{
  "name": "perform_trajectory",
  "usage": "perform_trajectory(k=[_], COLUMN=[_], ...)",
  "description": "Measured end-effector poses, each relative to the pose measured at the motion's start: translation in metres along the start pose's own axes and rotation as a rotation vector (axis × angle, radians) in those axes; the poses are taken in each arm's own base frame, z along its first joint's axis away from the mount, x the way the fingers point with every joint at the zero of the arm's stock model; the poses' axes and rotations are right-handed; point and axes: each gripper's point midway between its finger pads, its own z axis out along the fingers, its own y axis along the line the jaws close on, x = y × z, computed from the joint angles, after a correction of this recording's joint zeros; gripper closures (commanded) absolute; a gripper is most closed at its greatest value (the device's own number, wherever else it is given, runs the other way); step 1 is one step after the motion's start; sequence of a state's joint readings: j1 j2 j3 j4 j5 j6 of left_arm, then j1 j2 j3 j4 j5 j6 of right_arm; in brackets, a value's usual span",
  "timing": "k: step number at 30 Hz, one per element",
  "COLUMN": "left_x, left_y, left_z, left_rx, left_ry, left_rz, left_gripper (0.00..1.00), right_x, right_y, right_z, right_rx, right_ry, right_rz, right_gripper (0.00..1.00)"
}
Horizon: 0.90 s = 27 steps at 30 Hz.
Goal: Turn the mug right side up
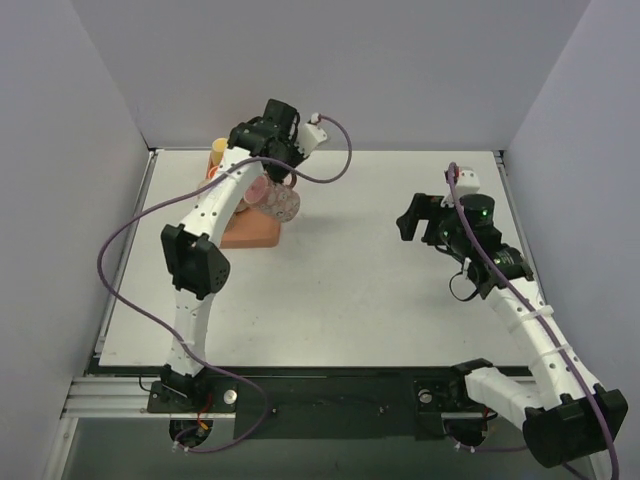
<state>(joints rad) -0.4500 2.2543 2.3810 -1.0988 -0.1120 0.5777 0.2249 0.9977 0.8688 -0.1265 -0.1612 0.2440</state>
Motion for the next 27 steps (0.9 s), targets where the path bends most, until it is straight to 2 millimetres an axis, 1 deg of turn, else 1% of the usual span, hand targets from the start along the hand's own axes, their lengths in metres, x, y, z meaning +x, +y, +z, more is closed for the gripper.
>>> perform_trajectory(k=[4, 5, 6, 8, 9, 11, 14, 17, 19, 21, 22, 23, 24, 25, 26, 27], left_x=[-0.041, -0.047, -0.055, -0.063, -0.066, -0.072, -0.082, -0.091, -0.094, -0.098, -0.099, -0.100, -0.100, -0.100, -0.101, -0.101], left_y=[-0.005, -0.006, -0.007, -0.005, -0.004, -0.004, -0.014, -0.028, -0.034, -0.039, -0.041, -0.042, -0.043, -0.043, -0.043, -0.043], left_z=[-0.066, -0.081, -0.103, -0.134, -0.150, -0.178, -0.207, -0.225, -0.230, -0.232, -0.232, -0.232, -0.231, -0.230, -0.229, -0.228], left_rx=[0.114, 0.154, 0.210, 0.275, 0.304, 0.350, 0.419, 0.489, 0.524, 0.556, 0.571, 0.578, 0.585, 0.585, 0.586, 0.585], left_ry=[-0.250, -0.300, -0.372, -0.457, -0.496, -0.570, -0.643, -0.692, -0.710, -0.722, -0.725, -0.726, -0.728, -0.728, -0.728, -0.728], left_rz=[-0.195, -0.250, -0.328, -0.420, -0.460, -0.513, -0.547, -0.564, -0.573, -0.580, -0.580, -0.582, -0.583, -0.583, -0.583, -0.584], left_gripper=[1.00, 1.00, 1.00, 1.00, 1.00, 1.00, 1.00, 1.00, 1.00, 1.00, 1.00, 1.00, 1.00, 1.00, 1.00, 1.00], right_x=[-0.050, -0.063, -0.074, -0.092, -0.097, -0.105, -0.111, -0.116, -0.117, -0.118, -0.119, -0.118, -0.116, -0.117, -0.118, -0.120], right_y=[0.047, 0.061, 0.075, 0.104, 0.118, 0.153, 0.196, 0.225, 0.241, 0.254, 0.260, 0.265, 0.268, 0.272, 0.276, 0.281], right_z=[-0.011, -0.013, -0.016, -0.022, -0.025, -0.033, -0.038, -0.037, -0.034, -0.029, -0.026, -0.025, -0.023, -0.024, -0.024, -0.026], right_rx=[-0.117, -0.158, -0.203, -0.287, -0.329, -0.429, -0.553, -0.640, -0.677, -0.697, -0.710, -0.722, -0.732, -0.748, -0.768, -0.791], right_ry=[-0.062, -0.075, -0.086, -0.105, -0.106, -0.112, -0.117, -0.121, -0.113, -0.103, -0.100, -0.096, -0.087, -0.086, -0.085, -0.084], right_rz=[0.042, 0.061, 0.081, 0.119, 0.135, 0.170, 0.233, 0.297, 0.317, 0.327, 0.331, 0.336, 0.346, 0.353, 0.369, 0.381], right_gripper=[0.12, 0.12, 0.12, 0.12, 0.13, 0.13, 0.15, 0.17, 0.21, 0.28, 0.37, 0.43, 0.53, 0.59, 0.75, 0.83])
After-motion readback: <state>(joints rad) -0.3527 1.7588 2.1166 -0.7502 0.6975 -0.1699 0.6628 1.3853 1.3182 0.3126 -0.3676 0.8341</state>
